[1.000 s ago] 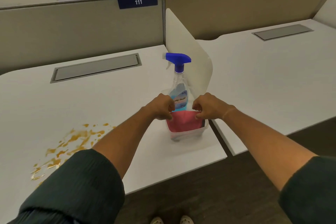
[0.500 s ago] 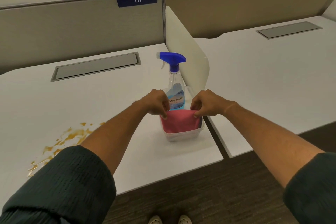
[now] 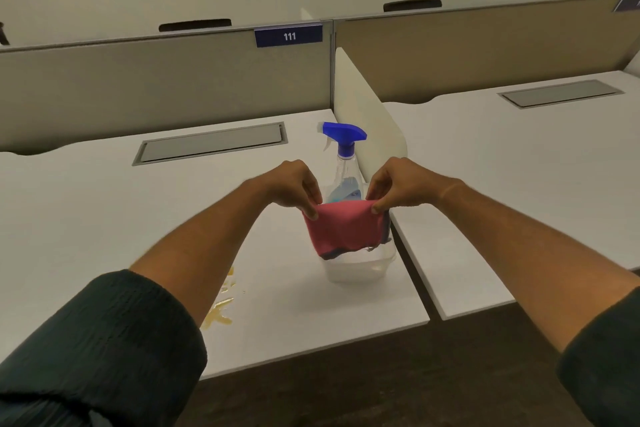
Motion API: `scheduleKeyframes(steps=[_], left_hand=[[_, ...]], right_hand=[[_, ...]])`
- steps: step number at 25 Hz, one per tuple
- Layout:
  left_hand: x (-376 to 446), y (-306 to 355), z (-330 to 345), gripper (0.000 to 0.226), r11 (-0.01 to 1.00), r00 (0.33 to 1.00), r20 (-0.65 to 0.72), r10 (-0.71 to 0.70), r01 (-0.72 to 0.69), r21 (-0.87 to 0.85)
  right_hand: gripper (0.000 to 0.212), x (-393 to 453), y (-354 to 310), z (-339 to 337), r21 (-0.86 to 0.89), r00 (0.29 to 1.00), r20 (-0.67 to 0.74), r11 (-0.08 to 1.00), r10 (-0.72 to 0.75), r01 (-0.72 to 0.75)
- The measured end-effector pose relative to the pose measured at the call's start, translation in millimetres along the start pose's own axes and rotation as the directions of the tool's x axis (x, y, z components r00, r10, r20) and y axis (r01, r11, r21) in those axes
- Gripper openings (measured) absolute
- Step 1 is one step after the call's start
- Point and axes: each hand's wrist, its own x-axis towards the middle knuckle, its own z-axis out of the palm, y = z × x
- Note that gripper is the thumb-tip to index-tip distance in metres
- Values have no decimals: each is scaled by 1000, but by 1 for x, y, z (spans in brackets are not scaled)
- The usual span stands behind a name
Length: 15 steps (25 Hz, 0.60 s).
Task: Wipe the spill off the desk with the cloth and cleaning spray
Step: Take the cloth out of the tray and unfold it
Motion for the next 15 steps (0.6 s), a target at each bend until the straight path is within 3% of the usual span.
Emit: scheduleKeyframes(steps=[9, 15], left_hand=[[-57, -5, -38, 31, 998, 988, -147, -49, 55, 35], [-97, -35, -57, 27, 991, 974, -191, -125, 113, -70]], right_hand=[[15, 4, -67, -13, -200, 994, 17, 974, -110, 111], [15, 18, -111, -8, -219, 983, 26, 959, -180, 182]])
